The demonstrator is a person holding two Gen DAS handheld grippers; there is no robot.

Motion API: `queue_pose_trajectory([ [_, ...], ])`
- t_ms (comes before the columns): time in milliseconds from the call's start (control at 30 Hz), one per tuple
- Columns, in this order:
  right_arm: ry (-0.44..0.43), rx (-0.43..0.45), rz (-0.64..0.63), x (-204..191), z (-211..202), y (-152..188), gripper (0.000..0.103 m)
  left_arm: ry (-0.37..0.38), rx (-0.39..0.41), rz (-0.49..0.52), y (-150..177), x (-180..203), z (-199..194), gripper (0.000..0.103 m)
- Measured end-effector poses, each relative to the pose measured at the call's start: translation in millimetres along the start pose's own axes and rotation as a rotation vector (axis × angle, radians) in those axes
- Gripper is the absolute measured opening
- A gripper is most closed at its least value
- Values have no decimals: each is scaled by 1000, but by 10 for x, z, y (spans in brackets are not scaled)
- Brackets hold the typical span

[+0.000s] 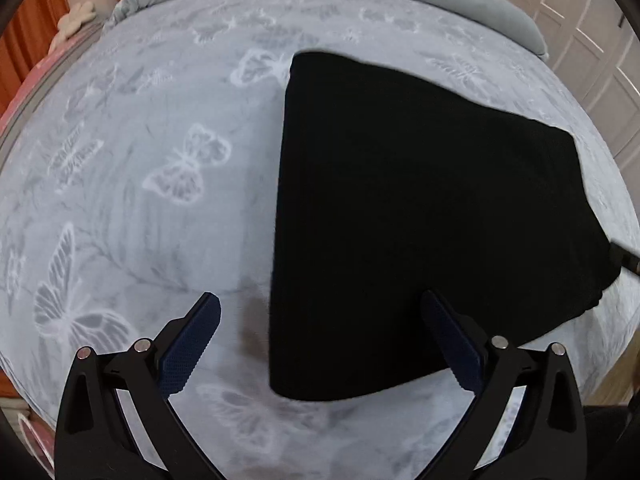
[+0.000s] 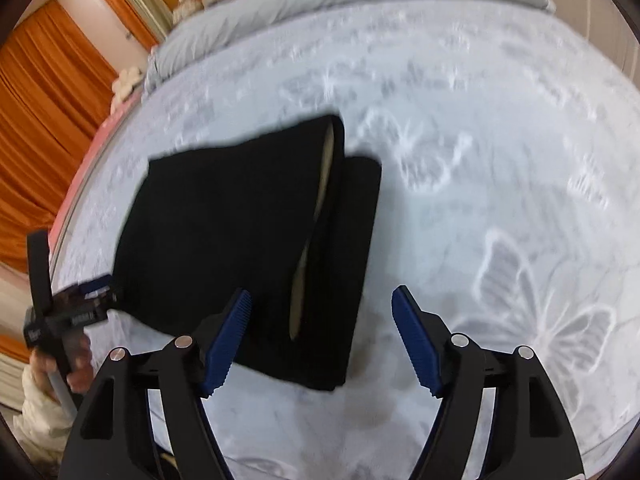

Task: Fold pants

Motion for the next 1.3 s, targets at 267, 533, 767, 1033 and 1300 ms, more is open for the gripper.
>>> queue_pose_trajectory([
  [267,-156,-26,3,-272,201,13,37,298,-51,-161,-139,-122,38,40],
  [533,-90,-115,-87,-217,63,477,52,435,-111,-156,237,-130,-372,39],
  [767,-35,123,-17,-137,-313,248,68,339,-9,-147,201,-238,-546,71],
  [1033,16,76,-56,-539,178,-230,66,149,122,-14,-75,179,-618,78],
  [1300,99,204,-102,-417,-187,-257,24,-41,114,65,-92,365,-326,83],
])
Point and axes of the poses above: each gripper's, at about its wrist camera, not at the fingertips, and z roughly the way its jaws point, x to its right, y to its underside, the point moved 3 cm from there along z, roughly the way its jaws point, and after that the axes turned 10 degrees about y, right-handed, at the moved point
